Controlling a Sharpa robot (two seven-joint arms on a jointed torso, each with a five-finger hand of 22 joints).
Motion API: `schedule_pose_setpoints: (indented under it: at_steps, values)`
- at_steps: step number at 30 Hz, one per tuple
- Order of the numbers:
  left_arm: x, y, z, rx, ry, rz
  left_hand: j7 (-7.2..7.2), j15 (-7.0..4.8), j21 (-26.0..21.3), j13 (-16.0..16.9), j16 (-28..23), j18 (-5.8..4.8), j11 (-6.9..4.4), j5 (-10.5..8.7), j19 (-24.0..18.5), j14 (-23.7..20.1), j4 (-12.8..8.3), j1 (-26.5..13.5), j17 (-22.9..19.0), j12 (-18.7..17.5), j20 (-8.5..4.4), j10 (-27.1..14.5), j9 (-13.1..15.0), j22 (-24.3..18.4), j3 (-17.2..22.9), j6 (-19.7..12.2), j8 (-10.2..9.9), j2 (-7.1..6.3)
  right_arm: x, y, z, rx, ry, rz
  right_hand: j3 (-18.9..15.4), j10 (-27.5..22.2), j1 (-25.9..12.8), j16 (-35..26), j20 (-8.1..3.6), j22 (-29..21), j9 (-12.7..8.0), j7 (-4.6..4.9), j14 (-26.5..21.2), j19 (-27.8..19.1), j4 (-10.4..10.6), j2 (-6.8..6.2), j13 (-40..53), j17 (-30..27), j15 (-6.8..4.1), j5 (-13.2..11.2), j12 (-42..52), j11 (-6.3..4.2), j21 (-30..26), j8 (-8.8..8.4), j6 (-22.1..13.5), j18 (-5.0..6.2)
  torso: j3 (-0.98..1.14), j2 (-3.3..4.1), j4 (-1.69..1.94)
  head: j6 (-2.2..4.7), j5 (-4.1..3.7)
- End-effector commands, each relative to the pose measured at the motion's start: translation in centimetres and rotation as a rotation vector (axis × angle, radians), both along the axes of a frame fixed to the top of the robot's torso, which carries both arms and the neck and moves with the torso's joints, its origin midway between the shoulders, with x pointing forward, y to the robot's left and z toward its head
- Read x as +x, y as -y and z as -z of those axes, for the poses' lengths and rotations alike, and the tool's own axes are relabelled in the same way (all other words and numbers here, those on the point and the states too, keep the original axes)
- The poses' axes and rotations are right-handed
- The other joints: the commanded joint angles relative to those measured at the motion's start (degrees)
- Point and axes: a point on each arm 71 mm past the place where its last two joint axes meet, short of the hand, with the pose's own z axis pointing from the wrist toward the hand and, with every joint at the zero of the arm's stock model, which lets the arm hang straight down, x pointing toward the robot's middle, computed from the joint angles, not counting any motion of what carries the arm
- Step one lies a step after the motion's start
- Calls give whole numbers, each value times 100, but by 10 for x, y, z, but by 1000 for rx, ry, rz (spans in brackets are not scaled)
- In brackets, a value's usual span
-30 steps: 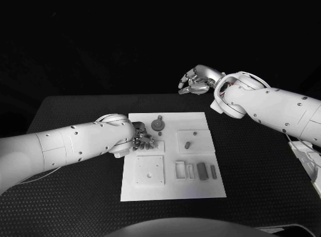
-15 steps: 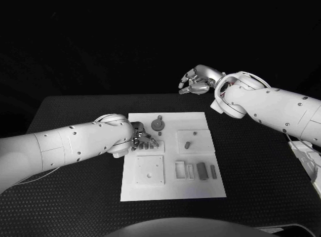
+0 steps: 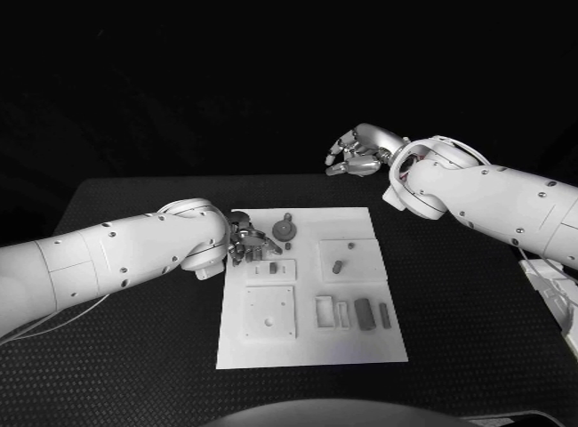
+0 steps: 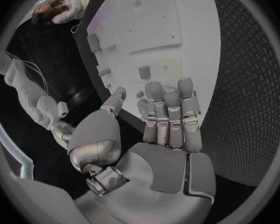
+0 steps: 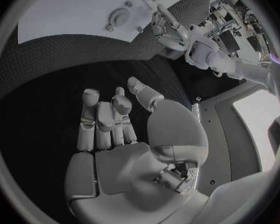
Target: Assemble the parts on the task board
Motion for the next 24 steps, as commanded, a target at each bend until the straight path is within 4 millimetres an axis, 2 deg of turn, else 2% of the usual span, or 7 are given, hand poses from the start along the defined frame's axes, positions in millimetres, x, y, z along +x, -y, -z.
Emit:
schedule_pose_setpoints:
  at_steps: [1, 5, 7, 9, 15, 19, 24]
  values:
    - [2, -3, -11, -44, -24, 2, 46, 37, -62, -50, -65, 33, 37, -17, -52, -49, -67, 3, -50, -58, 25, -56, -69, -4, -37, -59, -85, 110, 1, 3, 0, 12, 1, 2, 0, -49, -65, -23, -2, 84, 8, 53, -33, 13, 3, -16, 10, 2, 9, 11, -27, -8, -35, -24, -6, 64, 3, -6, 14, 62, -13]
    - [10, -14, -29, -53, -11, -4, 209, 132, -270, -258, -278, 30, 176, 43, -112, -113, -257, 65, -276, -273, 116, -153, -373, -130, -57, -294, -481, 343, 1, 5, 0, 13, 2, 8, -3, -60, -74, -24, -1, 83, 10, 60, -41, 14, 10, -27, 12, -3, 13, 11, -30, -2, -37, -35, -23, 64, -4, 6, 11, 107, -12]
    - [16, -20, -39, -49, 1, -15, 282, 139, -300, -292, -277, 41, 232, 69, -76, -89, -316, 92, -313, -278, 128, -121, -524, -150, -55, -489, -679, 376, 2, 6, 0, 14, 3, 11, -3, -64, -76, -23, 0, 83, 12, 63, -41, 14, 12, -29, 13, -2, 15, 11, -31, 1, -37, -39, -28, 64, -5, 6, 7, 123, -6]
    - [25, -28, -47, -34, 17, -41, 321, 141, -317, -311, -271, 46, 264, 77, -49, -73, -349, 105, -334, -277, 133, -101, -622, -160, -53, -577, -783, 396, 2, 7, 0, 14, 2, 15, -4, -66, -77, -23, 0, 83, 12, 64, -41, 14, 14, -31, 13, 0, 15, 11, -31, 1, -38, -40, -30, 64, -2, 4, 7, 142, 1]
    - [45, -43, -52, 37, 43, -67, 311, 113, -298, -313, -216, 63, 251, 77, 52, 15, -335, 79, -344, -224, 114, -4, -703, -153, -59, -537, -818, 449, 4, 7, 1, 13, 0, 17, -3, -70, -82, -24, 1, 83, 16, 66, -46, 14, 20, -33, 15, -3, 18, 12, -32, 4, -39, -43, -34, 64, 0, 9, -1, 185, 13]
    - [53, -43, -51, 95, 53, -50, 302, 99, -293, -311, -193, 67, 242, 79, 82, 38, -344, 85, -348, -203, 105, 18, -731, -145, -61, -509, -822, 476, 4, 7, 3, 14, -3, 17, -2, -72, -82, -25, 1, 83, 18, 67, -49, 14, 21, -32, 16, -7, 19, 12, -32, 5, -40, -44, -36, 64, -11, 13, -5, 195, 19]
    - [62, -41, -51, 145, 82, -43, 295, 91, -295, -312, -179, 66, 234, 82, 94, 42, -360, 104, -353, -191, 99, 20, -754, -138, -55, -482, -821, 524, 3, 6, 3, 14, -4, 15, -2, -74, -82, -24, 1, 83, 20, 68, -49, 14, 23, -32, 17, -4, 21, 12, -32, 6, -41, -45, -37, 64, -5, 13, -9, 215, 36]
